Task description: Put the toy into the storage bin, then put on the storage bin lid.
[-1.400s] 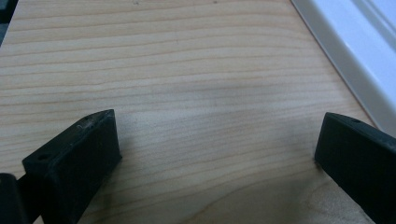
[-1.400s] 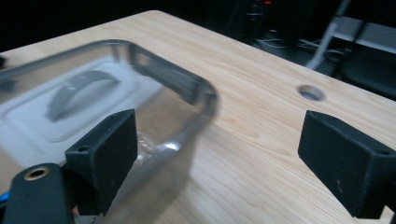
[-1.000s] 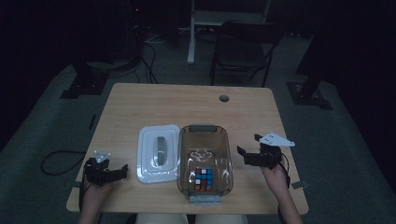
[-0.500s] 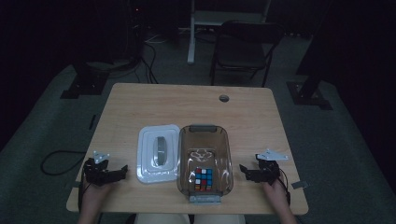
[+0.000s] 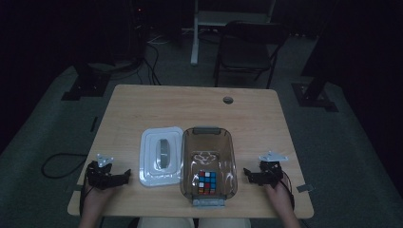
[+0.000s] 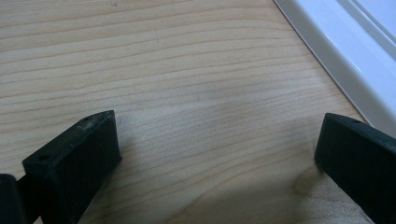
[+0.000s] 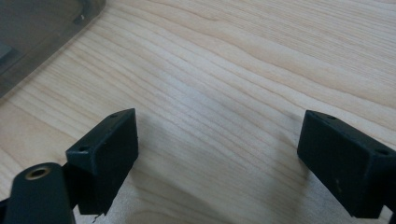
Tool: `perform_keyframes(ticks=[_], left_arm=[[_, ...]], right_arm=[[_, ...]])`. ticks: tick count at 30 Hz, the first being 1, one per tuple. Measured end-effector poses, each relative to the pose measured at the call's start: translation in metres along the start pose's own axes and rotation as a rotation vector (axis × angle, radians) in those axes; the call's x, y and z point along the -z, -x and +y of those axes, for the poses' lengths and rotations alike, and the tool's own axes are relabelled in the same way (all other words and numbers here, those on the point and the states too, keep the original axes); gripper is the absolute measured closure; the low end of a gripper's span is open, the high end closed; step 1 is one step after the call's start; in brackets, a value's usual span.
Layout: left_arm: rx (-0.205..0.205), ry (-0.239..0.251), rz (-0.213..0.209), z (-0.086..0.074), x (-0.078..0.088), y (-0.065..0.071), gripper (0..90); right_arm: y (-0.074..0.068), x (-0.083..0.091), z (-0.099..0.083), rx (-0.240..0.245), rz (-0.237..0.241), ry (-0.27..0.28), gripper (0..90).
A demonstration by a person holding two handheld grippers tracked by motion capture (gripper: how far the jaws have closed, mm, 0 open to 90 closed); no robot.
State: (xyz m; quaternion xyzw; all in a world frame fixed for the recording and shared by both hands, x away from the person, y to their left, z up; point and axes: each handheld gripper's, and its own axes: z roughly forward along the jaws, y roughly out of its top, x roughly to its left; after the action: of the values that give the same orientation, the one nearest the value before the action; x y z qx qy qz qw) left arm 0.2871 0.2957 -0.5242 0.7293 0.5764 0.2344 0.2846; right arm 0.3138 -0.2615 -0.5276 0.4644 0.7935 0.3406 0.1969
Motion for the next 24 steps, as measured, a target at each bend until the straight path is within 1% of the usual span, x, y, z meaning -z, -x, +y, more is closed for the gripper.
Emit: perform_keyframes(ticks=[10,14,17,18,20,22,24], left_arm=[[-0.009,-0.002,-0.008,0.000,0.000,0.001,0.7],[-0.011,-0.024,-0.013,0.003,0.001,0.004,0.8],[-0.016,-0.039,-0.022,0.006,0.001,0.008,1.6],[-0.016,-0.039,-0.022,0.006,0.001,0.008,1.6],[-0.028,-0.047,-0.015,0.010,0.000,0.013,1.6],[-0.032,-0.045,-0.037,0.013,0.001,0.016,1.6],[-0.046,-0.046,-0.044,0.016,0.003,0.021,1.6]], right_arm=[[0.000,-0.001,0.000,-0.010,-0.009,0.001,12.3],[0.000,0.000,0.000,-0.011,-0.009,0.001,12.3],[0.000,0.000,0.000,-0.010,-0.009,0.001,12.3],[0.000,0.000,0.000,-0.010,-0.009,0.001,12.3],[0.000,-0.001,0.000,-0.010,-0.009,0.001,12.3],[0.001,0.000,0.000,-0.011,-0.009,0.001,12.3],[0.001,0.000,0.000,-0.010,-0.009,0.001,12.3]])
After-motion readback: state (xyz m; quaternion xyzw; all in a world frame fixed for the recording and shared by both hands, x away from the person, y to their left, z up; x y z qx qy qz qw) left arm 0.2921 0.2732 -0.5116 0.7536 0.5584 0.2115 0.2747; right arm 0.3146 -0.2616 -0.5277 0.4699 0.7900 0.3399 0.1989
